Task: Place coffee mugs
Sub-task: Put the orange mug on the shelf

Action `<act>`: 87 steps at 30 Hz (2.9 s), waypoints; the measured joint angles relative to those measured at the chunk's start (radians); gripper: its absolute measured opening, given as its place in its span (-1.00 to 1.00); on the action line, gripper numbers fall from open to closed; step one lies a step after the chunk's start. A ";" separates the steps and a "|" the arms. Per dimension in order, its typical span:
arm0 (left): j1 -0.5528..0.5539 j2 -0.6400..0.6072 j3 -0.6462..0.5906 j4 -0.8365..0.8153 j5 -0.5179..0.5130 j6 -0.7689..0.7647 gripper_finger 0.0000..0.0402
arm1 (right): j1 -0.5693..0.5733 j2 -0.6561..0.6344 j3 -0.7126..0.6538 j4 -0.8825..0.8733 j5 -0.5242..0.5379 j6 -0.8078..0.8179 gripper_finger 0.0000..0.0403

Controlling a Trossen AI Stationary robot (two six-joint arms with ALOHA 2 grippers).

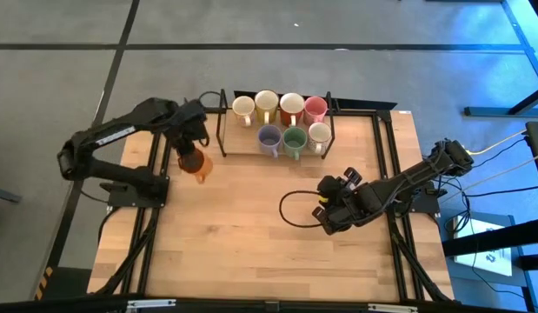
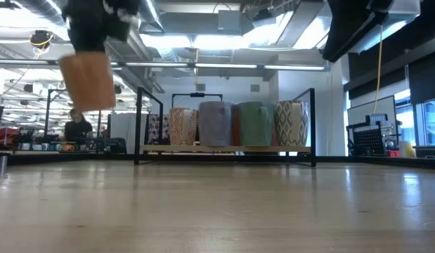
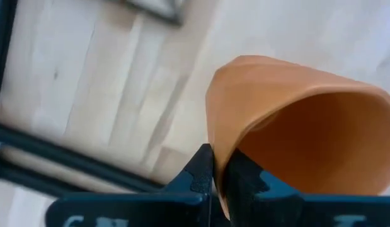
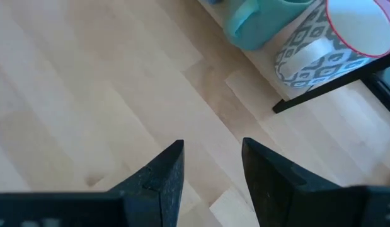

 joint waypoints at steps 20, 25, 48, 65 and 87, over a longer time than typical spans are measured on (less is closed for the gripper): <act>-0.344 0.360 0.541 0.043 -0.140 -0.028 -0.92 | 0.120 0.000 0.000 0.133 0.000 0.049 -0.27; -0.266 0.506 0.644 0.012 -0.142 0.115 -0.92 | 0.120 0.000 0.000 0.133 0.000 0.066 -0.27; -0.019 0.779 0.656 0.003 -0.124 0.207 -0.91 | 0.117 0.080 0.000 0.126 0.019 0.114 -0.27; 0.003 0.790 0.656 0.076 -0.129 0.244 -0.91 | 0.117 0.079 0.000 0.142 0.015 0.125 -0.27; 0.008 0.819 0.656 0.089 -0.117 0.308 -0.91 | 0.117 0.079 0.000 0.161 0.021 0.125 -0.27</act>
